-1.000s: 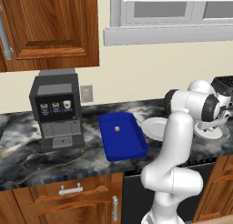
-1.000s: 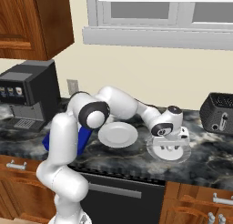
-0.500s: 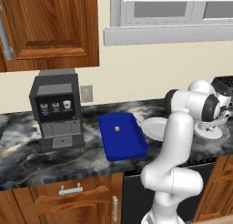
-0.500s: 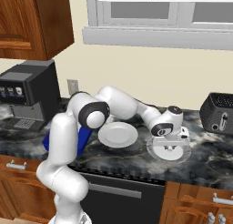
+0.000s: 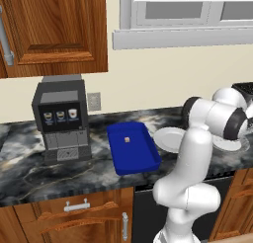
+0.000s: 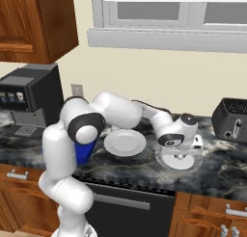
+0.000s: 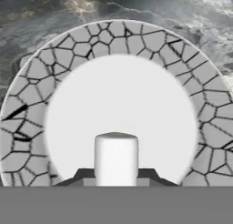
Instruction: Move the dessert items from the plates to the tray.
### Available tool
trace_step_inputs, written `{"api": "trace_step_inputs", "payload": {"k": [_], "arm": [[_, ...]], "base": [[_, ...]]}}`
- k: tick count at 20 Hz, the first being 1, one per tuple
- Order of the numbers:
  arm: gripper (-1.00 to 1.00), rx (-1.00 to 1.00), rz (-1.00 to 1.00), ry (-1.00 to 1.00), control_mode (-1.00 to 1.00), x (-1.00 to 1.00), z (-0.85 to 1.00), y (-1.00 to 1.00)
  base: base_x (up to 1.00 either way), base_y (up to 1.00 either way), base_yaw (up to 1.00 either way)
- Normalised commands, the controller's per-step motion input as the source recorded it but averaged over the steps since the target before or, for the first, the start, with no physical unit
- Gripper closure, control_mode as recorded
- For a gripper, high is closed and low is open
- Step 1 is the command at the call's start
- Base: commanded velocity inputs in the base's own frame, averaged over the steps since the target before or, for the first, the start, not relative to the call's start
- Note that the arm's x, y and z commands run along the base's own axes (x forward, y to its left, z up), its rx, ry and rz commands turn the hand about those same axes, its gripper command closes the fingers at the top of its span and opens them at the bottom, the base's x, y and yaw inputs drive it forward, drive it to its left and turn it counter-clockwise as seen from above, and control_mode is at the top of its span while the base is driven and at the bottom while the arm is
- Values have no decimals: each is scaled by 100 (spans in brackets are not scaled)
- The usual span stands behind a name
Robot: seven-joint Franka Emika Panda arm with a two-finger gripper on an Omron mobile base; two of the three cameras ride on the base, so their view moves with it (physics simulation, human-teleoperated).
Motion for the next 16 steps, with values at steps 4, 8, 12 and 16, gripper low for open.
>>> {"api": "trace_step_inputs", "payload": {"k": [4, 8, 12, 16], "arm": [[100, 0, 1, -12, -100, -5, 72, 39], [100, 0, 1, -12, -100, -6, 67, 51], [100, 0, 1, -5, -100, -17, 39, 66], [100, -1, 3, 0, -100, -17, 11, 78]], "base": [[0, 0, 0], [0, 0, 0], [0, 0, 0], [0, 0, 0]]}}
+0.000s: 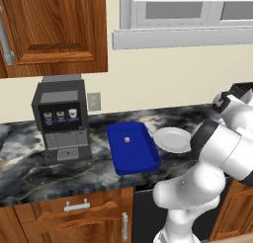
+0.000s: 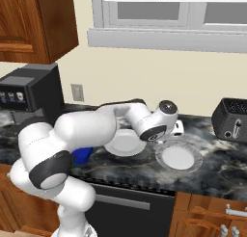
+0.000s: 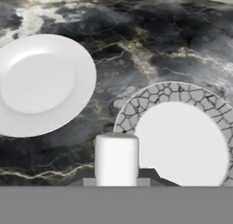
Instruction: Move the dessert items from the plates to the tray.
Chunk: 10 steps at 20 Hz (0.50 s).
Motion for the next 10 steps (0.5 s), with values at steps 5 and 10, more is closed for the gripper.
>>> {"api": "trace_step_inputs", "payload": {"k": [5, 10], "arm": [[100, -1, 5, 0, -100, -11, 8, 89], [100, 0, 2, 0, -100, -7, 21, 92]], "base": [[0, 0, 0], [0, 0, 0]]}}
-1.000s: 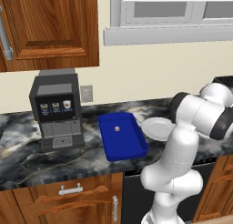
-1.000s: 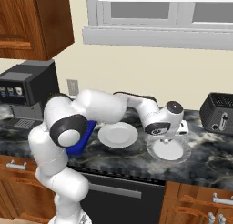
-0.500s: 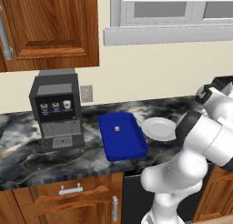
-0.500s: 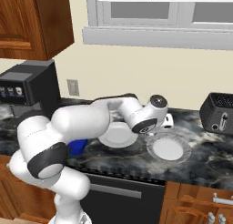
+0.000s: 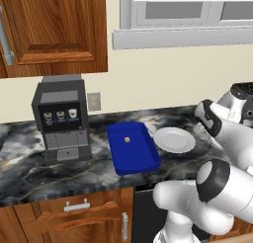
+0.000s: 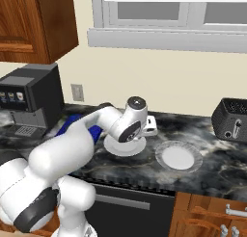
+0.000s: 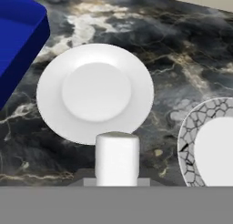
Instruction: Move the dessert items from the plates to the tray.
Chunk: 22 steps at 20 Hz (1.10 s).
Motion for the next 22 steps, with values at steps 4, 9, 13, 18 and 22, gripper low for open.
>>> {"api": "trace_step_inputs", "payload": {"k": [4, 9, 13, 18, 22], "arm": [[100, -2, 0, 0, -100, -1, 16, 90], [100, -4, 0, 0, -100, 0, 2, 82], [100, -3, 0, 0, -100, 0, 2, 80], [100, -3, 0, 0, -100, 0, 7, 83], [100, 0, 0, 0, -100, 0, 16, 80]], "base": [[0, 0, 0], [0, 0, 0], [0, 0, 0], [0, 0, 0], [0, 0, 0]]}}
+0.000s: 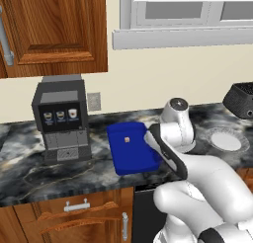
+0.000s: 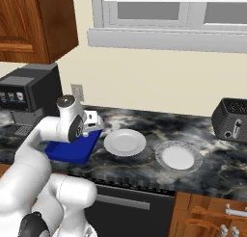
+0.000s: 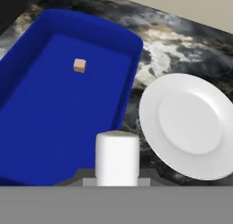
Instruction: Move the dessert items from the plates to the tray.
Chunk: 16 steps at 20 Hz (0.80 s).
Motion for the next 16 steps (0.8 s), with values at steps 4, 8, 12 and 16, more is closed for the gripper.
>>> {"api": "trace_step_inputs", "payload": {"k": [4, 8, 12, 16], "arm": [[100, 0, 0, 0, -100, 0, 13, 71], [100, 0, 0, 0, -100, 0, 3, 48], [100, 0, 4, 0, -100, 8, 0, 15], [100, 0, 4, 4, -100, 23, -11, 3]], "base": [[0, 0, 0], [0, 0, 0], [0, 0, 0], [0, 0, 0]]}}
